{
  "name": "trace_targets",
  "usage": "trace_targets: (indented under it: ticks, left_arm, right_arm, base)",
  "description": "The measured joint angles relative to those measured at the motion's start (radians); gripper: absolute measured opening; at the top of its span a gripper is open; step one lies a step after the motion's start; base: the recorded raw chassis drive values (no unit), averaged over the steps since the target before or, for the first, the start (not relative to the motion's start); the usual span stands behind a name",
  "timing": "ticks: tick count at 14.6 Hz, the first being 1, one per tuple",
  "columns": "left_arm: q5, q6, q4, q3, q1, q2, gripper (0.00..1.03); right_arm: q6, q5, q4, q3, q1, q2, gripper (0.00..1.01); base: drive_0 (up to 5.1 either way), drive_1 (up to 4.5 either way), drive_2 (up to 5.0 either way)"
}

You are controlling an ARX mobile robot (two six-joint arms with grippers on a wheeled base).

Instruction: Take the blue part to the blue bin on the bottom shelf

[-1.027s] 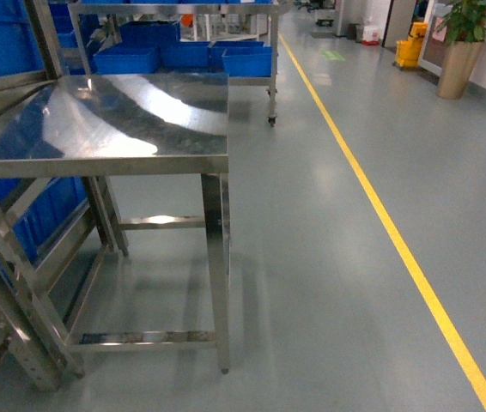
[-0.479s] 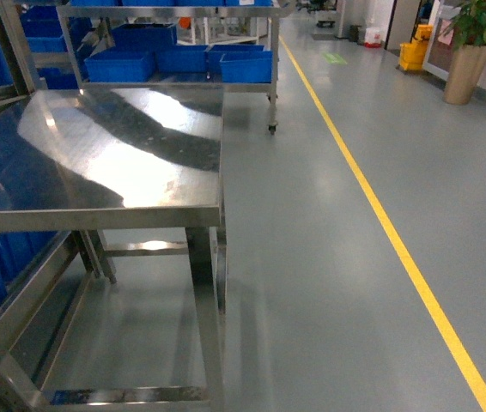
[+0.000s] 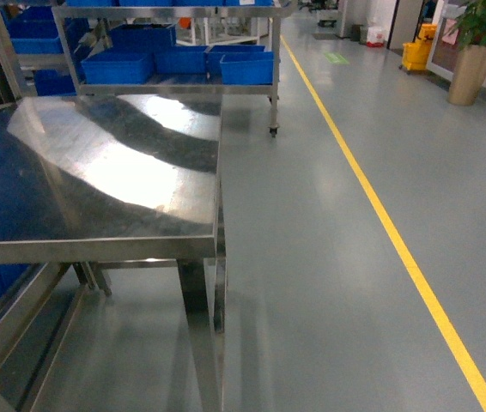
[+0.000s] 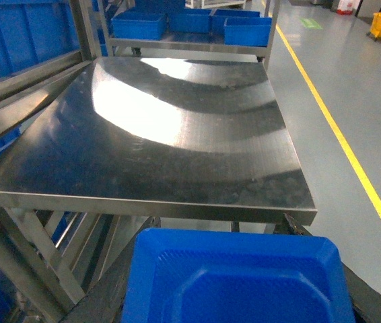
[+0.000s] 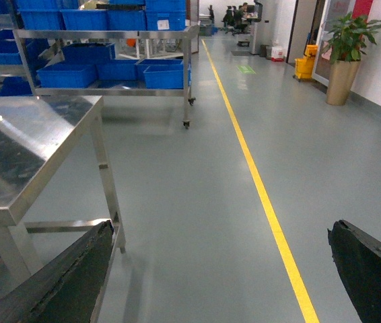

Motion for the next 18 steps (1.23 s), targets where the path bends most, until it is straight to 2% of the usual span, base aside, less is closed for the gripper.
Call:
trace_targets:
  ticks: [4,18]
  left_arm:
    - [0.000,0.000,-0.002,0.000,0.001,0.004,0.43]
    - [0.000,0.000,-0.002,0.000,0.000,0.003,0.43]
  right_arm:
    - [0.000,0.000,0.001,0.000,0.000,0.000,0.98]
    - [0.000,0.000,0.000,0.000,0.000,0.000,0.98]
  base:
    - [0.0,0.00,0.0]
    - [-4.6,0.70,3.9]
